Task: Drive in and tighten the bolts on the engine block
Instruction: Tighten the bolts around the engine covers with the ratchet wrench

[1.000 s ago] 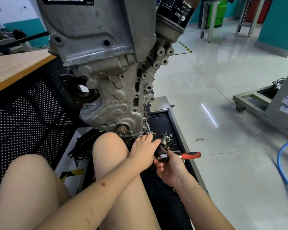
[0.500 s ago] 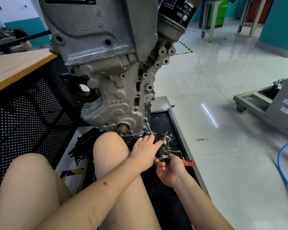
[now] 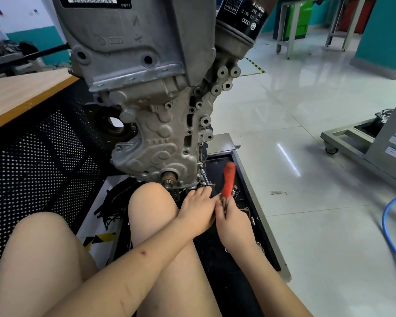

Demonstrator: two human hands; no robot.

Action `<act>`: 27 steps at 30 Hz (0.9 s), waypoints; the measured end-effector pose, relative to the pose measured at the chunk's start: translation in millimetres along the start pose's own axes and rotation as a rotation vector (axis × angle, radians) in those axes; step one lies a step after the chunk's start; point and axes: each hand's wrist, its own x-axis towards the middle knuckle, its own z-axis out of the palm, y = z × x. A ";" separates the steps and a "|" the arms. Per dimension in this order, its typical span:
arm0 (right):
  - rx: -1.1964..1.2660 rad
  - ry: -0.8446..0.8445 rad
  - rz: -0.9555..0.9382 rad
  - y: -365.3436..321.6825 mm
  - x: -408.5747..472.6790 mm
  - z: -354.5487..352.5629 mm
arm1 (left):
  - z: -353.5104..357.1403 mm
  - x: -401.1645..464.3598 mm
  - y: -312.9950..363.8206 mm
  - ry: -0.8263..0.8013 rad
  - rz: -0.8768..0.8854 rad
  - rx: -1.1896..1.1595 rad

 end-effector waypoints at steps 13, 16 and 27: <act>0.527 -0.081 0.363 -0.9 4.2 -1.7 | -3.3 -0.8 -1.4 -0.001 -0.034 -0.034; 0.878 -0.130 0.575 -4.0 4.7 -3.0 | -5.1 -1.2 -1.2 0.022 -0.051 -0.060; 0.202 -0.002 0.108 0.2 5.4 -5.8 | -4.0 1.0 0.4 0.027 -0.040 -0.065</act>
